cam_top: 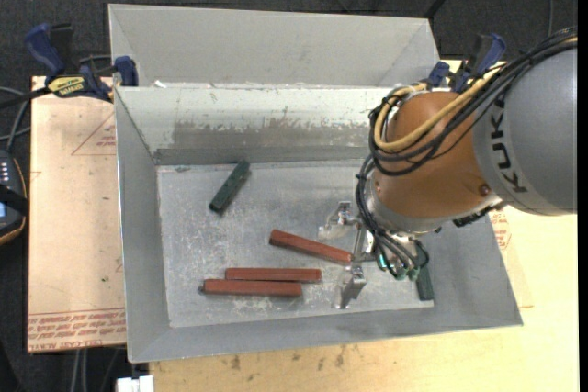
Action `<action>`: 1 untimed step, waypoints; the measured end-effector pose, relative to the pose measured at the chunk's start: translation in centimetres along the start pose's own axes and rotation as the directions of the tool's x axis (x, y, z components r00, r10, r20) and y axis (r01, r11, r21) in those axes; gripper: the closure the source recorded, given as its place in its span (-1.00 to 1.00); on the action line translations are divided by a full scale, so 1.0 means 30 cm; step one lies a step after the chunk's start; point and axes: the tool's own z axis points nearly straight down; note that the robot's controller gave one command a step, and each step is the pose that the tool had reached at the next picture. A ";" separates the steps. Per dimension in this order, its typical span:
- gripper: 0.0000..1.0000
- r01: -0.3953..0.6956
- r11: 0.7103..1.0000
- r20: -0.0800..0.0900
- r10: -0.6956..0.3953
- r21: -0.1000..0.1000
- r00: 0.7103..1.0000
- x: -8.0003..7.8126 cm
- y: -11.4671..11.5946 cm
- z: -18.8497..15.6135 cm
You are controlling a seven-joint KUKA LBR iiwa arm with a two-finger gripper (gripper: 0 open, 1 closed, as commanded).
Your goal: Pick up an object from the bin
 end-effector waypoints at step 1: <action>-1.00 -0.002 1.000 0.007 0.002 0.000 1.000 -0.006 -0.001 -0.011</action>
Offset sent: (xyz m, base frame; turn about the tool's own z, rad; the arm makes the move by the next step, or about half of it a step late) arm 0.0076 0.0841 -0.1030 -0.1036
